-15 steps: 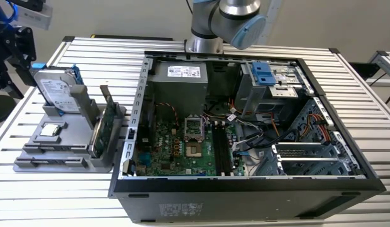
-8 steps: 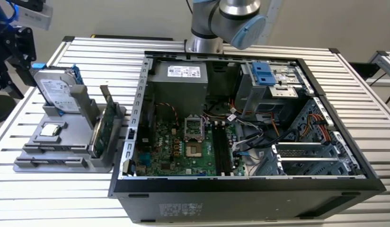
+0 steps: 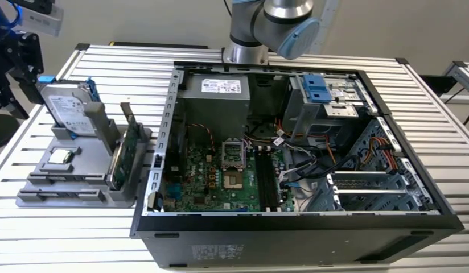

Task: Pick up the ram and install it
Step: 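Pick up the ram and move it above insertion slot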

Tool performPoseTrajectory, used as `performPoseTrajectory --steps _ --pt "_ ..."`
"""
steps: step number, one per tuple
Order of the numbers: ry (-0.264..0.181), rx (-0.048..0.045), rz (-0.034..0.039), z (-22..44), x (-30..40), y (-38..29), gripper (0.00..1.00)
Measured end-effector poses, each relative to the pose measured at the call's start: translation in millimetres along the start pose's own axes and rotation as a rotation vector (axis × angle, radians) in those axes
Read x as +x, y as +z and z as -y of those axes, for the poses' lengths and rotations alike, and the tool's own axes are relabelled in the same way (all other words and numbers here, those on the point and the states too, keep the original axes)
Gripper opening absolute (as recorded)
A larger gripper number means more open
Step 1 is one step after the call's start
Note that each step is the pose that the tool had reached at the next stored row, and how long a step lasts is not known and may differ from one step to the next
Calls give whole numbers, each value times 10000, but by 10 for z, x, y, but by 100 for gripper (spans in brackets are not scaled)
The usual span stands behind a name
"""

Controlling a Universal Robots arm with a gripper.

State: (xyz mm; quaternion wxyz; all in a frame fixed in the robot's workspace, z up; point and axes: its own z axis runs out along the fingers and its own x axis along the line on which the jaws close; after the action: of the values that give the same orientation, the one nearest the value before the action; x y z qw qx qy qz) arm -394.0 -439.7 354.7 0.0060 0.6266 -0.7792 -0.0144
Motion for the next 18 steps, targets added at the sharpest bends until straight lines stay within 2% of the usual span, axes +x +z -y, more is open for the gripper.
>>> performPoseTrajectory --steps 18 --pt "-18 0 -1 0 0 2 100"
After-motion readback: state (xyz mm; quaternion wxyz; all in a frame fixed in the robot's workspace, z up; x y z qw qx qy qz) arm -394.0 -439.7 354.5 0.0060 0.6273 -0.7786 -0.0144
